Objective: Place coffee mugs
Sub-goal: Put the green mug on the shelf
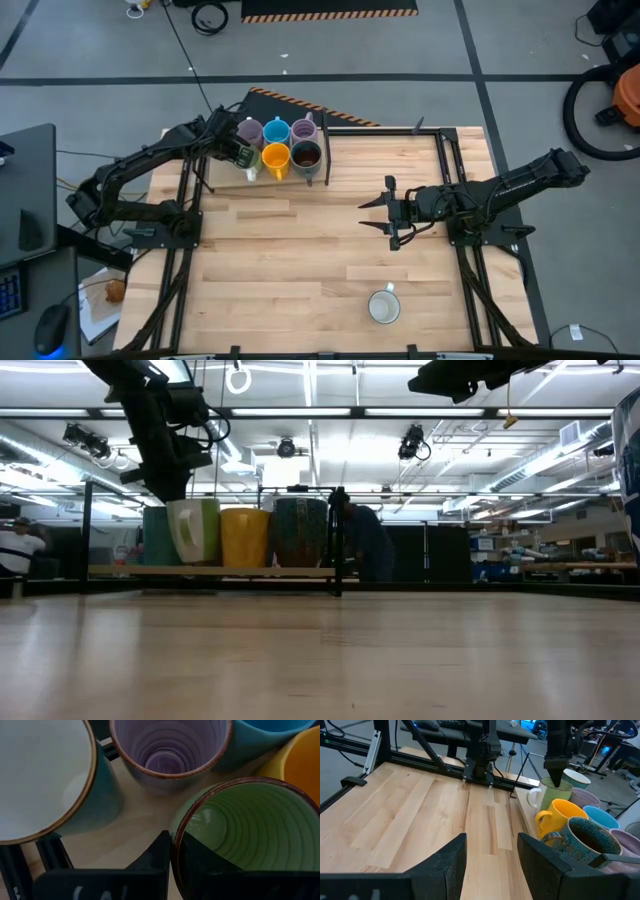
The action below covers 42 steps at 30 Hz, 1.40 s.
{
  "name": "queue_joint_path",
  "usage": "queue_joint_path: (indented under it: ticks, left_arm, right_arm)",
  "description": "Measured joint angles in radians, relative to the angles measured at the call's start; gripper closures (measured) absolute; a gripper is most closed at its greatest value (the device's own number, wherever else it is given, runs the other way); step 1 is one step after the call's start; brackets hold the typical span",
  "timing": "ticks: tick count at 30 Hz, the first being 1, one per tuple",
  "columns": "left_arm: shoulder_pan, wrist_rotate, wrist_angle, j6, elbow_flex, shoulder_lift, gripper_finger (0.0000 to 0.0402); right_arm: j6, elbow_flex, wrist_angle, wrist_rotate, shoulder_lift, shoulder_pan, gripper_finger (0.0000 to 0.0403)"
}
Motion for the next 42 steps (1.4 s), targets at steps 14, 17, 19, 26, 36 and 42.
queue_joint_path:
  ticks: [14, 17, 19, 26, 36, 42]
  left_arm:
    - [0.0, -0.018, 0.001, 0.001, 0.0, 0.0, 0.0369]
    - [0.0, -0.017, 0.001, 0.001, 0.0, 0.0, 0.0369]
    - [0.0, -0.017, 0.0, 0.0, 0.0, 0.0, 0.0369]
    - [0.0, 0.013, -0.012, -0.013, 0.0, 0.0, 0.0369]
    - [-0.022, -0.008, -0.001, -0.019, 0.001, 0.041, 0.0369]
    - [-0.028, -0.012, 0.01, -0.012, 0.004, 0.063, 0.0369]
  right_arm:
    - [0.0, 0.0, 0.0, -0.007, 0.0, 0.0, 0.0222]
    - [0.0, 0.0, 0.0, -0.007, 0.0, 0.0, 0.0222]
    - [0.0, 0.0, 0.0, -0.007, 0.0, 0.0, 0.0222]
    - [0.0, 0.0, 0.0, -0.007, 0.0, 0.0, 0.0222]
    - [0.0, 0.0, 0.0, -0.008, 0.0, 0.0, 0.0222]
    - [0.0, 0.0, 0.0, -0.01, 0.0, 0.001, 0.0222]
